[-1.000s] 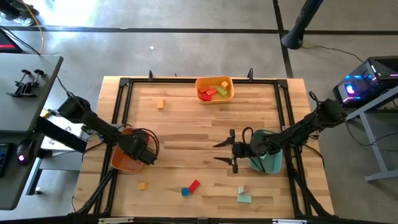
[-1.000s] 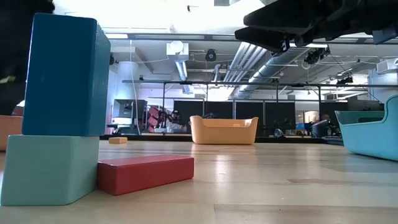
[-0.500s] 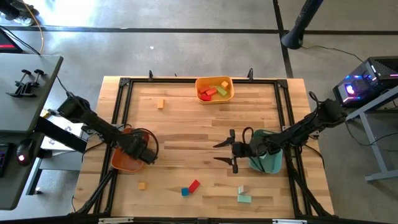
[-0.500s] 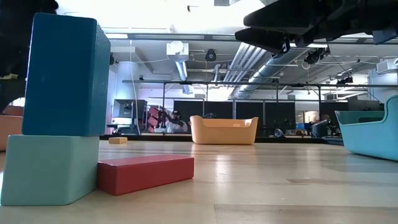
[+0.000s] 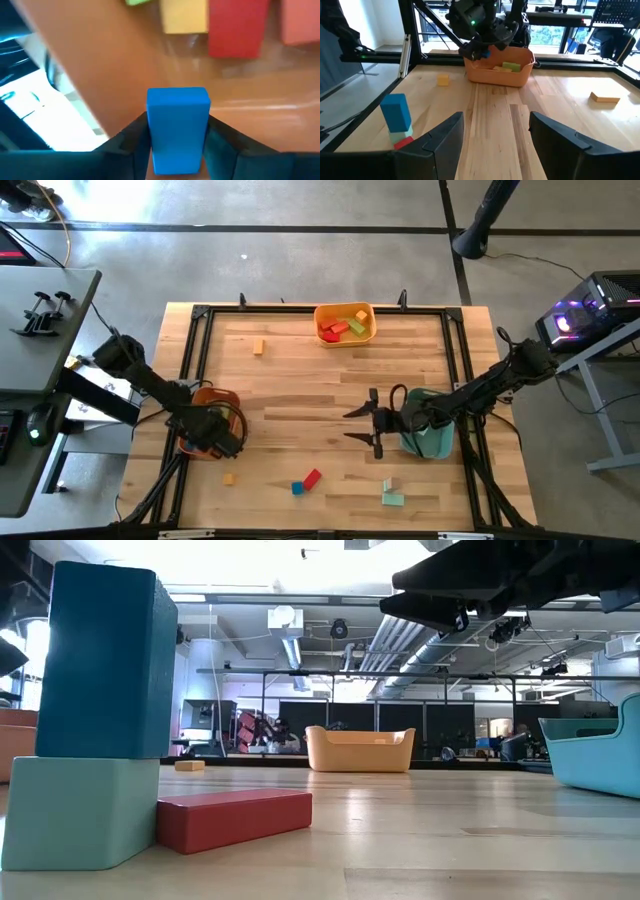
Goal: Sort blocks by size
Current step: Put the blue medium block into the orange bin, then put the blue large block into the yellow bin
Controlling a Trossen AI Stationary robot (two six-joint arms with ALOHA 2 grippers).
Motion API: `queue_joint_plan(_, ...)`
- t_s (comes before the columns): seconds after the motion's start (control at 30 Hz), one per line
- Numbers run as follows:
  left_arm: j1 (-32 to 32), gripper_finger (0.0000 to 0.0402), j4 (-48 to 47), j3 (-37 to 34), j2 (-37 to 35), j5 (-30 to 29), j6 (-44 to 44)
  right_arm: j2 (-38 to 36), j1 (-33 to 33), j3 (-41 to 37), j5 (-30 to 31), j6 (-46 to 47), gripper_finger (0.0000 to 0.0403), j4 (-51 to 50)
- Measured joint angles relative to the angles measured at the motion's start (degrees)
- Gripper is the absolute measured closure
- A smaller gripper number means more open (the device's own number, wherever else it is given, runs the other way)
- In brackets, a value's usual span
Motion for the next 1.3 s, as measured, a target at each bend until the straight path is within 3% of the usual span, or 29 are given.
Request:
queue_joint_plan(0.3, -0.40, 0.0179, -2.47, 0.17, -0.04, -0.37, -2.31, 0.00, 0.00, 0.00, 0.02, -0.60, 0.0181, -0.01)
queue_joint_plan(0.47, -0.44, 0.0165, -8.09, 4.22, -0.39, -2.70, -2.79, 0.00, 0.00, 0.00, 0.02, -0.93, 0.0181, -0.01)
queue_joint_plan(0.63, -0.36, 0.0167, -8.48, 11.68, -0.46, -17.71, -3.93, 0.00, 0.00, 0.00, 0.02, -1.04, 0.0181, -0.26)
queue_joint_plan(0.83, -0.29, 0.0167, 1.16, 16.17, -0.46, -36.64, -0.17, 0.00, 0.00, 0.00, 0.02, -1.04, 0.0181, -0.41)
queue_joint_plan(0.9, -0.33, 0.0167, 8.37, 15.84, -0.44, -42.53, 6.30, 0.00, 0.00, 0.00, 0.02, -1.04, 0.0181, -0.40)
queue_joint_plan(0.97, -0.32, 0.0167, 19.05, 14.94, -0.10, -46.71, 18.29, 0.00, 0.00, 0.00, 0.01, -1.04, 0.0181, -0.65)
queue_joint_plan(1.1, 0.30, 0.0167, 42.93, 14.08, 4.02, -46.07, 48.67, 0.00, 0.00, 0.00, 0.02, -0.91, 0.0181, -1.49)
queue_joint_plan(1.17, 0.41, 0.0167, 49.89, 15.17, 6.27, -44.40, 61.40, 0.00, 0.00, 0.00, 0.02, -0.85, 0.0181, -1.76)
queue_joint_plan(1.3, 0.45, 0.0167, 55.47, 20.80, 9.21, -46.11, 74.43, 0.00, 0.00, 0.00, 0.02, -0.53, 0.0181, -1.76)
